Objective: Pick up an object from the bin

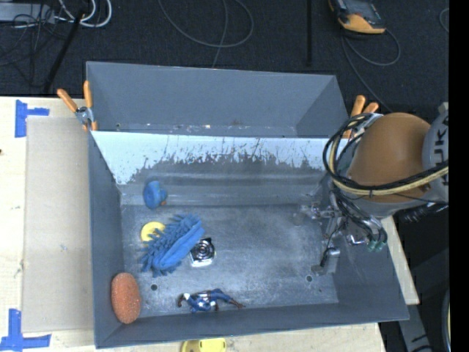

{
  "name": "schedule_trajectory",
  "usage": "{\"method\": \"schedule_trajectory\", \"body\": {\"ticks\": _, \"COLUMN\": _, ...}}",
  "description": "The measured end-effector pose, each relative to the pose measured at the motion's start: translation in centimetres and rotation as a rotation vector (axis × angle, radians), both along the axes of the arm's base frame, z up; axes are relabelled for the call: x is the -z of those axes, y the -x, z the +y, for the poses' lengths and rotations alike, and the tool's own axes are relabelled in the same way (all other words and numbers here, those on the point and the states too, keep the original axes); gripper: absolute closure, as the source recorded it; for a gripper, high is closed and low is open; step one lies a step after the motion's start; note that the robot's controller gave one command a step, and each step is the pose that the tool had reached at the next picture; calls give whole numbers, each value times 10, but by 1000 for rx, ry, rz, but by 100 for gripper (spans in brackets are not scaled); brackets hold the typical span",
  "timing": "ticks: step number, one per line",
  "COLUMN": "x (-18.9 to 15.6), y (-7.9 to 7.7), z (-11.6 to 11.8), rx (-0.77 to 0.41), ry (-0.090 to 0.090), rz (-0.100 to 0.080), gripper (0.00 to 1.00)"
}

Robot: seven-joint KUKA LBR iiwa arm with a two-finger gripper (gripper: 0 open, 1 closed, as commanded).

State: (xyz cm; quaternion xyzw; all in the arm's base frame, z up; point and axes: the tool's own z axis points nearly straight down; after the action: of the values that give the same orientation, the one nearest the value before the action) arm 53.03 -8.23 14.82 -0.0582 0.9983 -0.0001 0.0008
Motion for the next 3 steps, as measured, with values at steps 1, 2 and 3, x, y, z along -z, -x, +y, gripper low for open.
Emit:
{"method": "schedule_trajectory", "body": {"ticks": 1, "x": 45, "y": -14, "z": 34, "rx": -194, "ry": 1, "rz": 0, "gripper": 0}}
{"method": "schedule_trajectory", "body": {"ticks": 2, "x": 66, "y": -29, "z": 75, "rx": 3, "ry": -1, "rz": 1, "gripper": 0}}
{"method": "schedule_trajectory", "body": {"ticks": 3, "x": 30, "y": -27, "z": 92, "rx": 27, "ry": -1, "rz": 12, "gripper": 0}}
